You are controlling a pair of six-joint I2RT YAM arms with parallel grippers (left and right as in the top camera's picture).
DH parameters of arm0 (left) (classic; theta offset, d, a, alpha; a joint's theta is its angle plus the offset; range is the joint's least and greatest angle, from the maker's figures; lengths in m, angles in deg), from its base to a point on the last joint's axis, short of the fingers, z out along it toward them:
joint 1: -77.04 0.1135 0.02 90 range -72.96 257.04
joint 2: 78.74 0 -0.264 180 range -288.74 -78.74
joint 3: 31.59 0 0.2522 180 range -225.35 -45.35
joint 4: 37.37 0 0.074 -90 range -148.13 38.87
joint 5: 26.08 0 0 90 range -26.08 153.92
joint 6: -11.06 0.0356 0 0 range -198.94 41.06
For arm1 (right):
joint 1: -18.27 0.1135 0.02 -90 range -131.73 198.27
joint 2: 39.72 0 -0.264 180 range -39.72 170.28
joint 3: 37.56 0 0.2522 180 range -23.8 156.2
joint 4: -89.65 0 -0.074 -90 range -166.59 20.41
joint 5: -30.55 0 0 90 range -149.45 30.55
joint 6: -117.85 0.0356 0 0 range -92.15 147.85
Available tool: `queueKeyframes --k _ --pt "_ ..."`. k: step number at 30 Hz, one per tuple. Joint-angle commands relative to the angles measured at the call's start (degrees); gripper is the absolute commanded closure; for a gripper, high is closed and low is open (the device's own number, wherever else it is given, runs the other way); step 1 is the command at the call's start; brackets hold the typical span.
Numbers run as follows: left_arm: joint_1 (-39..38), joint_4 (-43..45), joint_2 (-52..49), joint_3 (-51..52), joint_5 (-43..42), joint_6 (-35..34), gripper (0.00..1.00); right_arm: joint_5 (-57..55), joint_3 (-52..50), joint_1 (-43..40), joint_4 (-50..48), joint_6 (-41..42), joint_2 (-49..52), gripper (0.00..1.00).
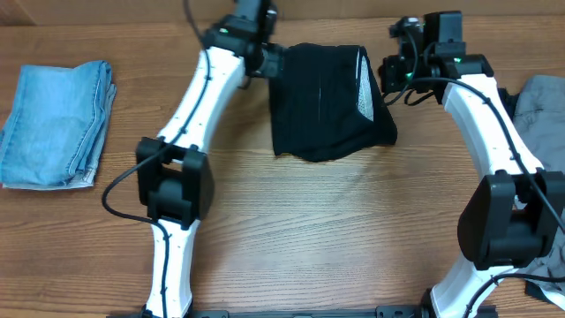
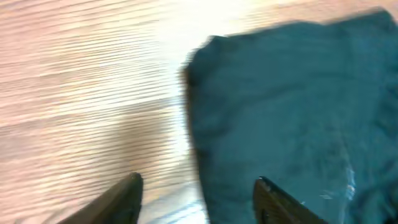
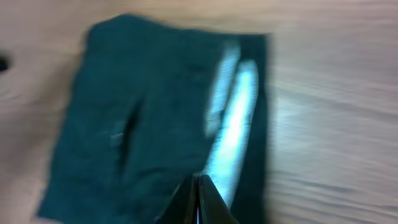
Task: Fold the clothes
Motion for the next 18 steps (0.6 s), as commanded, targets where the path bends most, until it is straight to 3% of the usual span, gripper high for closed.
queueKeyframes --k 1,2,12,18 --pt "-0.37 0.11 0.42 0.85 -1.75 -0.26 0.63 6.01 0.37 2.38 1.68 -0.85 -0.04 0.96" --pt "-0.59 1.07 0.42 2.12 -1.73 0.31 0.68 5.99 0.37 2.86 1.86 -1.66 -0.02 0.96" --pt "-2.49 16.92 0.39 13.60 -6.80 0.26 0.65 4.66 -5.16 3.37 1.90 -4.87 1.01 0.96" --pt "-3.34 19.63 0.35 15.26 -7.15 1.16 0.62 3.65 -16.46 3.30 -6.78 -4.87 1.20 0.96"
